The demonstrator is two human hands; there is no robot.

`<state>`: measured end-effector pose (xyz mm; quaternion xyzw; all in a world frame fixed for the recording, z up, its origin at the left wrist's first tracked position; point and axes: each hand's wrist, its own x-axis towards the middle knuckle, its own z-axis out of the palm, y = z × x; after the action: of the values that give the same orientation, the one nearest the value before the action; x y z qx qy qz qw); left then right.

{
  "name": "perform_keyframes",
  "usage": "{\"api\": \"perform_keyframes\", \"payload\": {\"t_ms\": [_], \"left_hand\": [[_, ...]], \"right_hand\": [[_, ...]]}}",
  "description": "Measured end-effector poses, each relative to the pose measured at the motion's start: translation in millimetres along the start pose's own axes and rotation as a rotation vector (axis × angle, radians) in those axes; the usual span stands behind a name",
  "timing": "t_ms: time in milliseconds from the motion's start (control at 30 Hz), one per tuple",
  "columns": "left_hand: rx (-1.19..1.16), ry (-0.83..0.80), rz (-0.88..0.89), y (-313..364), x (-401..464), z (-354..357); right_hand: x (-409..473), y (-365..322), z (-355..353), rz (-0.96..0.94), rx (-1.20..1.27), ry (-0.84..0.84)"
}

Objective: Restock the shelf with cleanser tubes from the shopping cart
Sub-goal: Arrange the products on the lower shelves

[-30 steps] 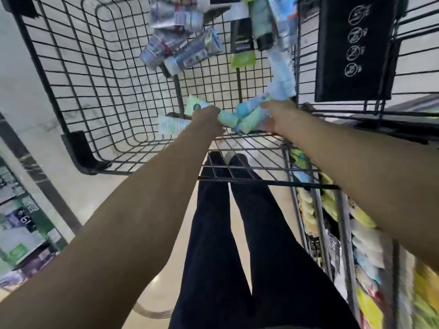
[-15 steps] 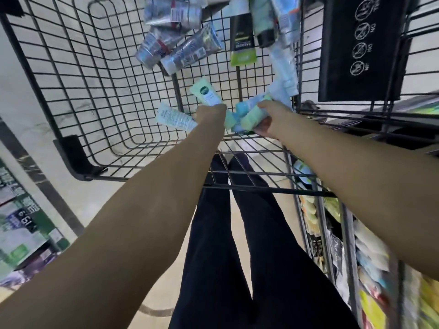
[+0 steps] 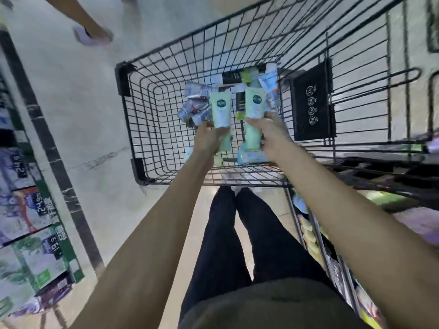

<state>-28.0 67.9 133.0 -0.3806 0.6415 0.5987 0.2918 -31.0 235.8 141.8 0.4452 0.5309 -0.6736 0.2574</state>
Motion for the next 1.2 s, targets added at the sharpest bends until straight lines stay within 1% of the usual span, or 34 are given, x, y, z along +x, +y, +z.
{"api": "perform_keyframes", "payload": {"t_ms": [100, 200, 333, 433, 600, 733, 833, 900, 1100, 1200], "left_hand": [[-0.089, -0.067, 0.131, 30, -66, -8], [-0.116, -0.145, 0.235, 53, -131, -14], [-0.153, -0.166, 0.329, 66, -202, -21], [-0.135, -0.202, 0.406, 69, -239, -23], [-0.004, -0.294, 0.543, 73, -277, -18], [0.092, -0.413, 0.632, 73, -300, -16], [0.178, -0.524, 0.648, 62, -314, -15], [0.22, -0.557, 0.659, 52, -318, -15], [0.368, -0.747, 0.616, 1, -351, -5], [0.437, -0.852, 0.58, -31, -368, 4]], "right_hand": [[-65, -25, -4, -0.163, 0.064, -0.066], [-128, -37, -12, -0.306, 0.058, -0.131], [-198, -40, -26, -0.41, 0.116, -0.189], [-241, -36, -36, -0.487, 0.168, -0.193], [-295, -20, -54, -0.589, 0.294, -0.111], [-325, -1, -60, -0.659, 0.378, -0.011], [-346, 26, -66, -0.691, 0.476, 0.067], [-358, 42, -68, -0.694, 0.52, 0.113], [-403, 120, -83, -0.689, 0.756, 0.384], [-427, 162, -94, -0.69, 0.832, 0.503]]}}
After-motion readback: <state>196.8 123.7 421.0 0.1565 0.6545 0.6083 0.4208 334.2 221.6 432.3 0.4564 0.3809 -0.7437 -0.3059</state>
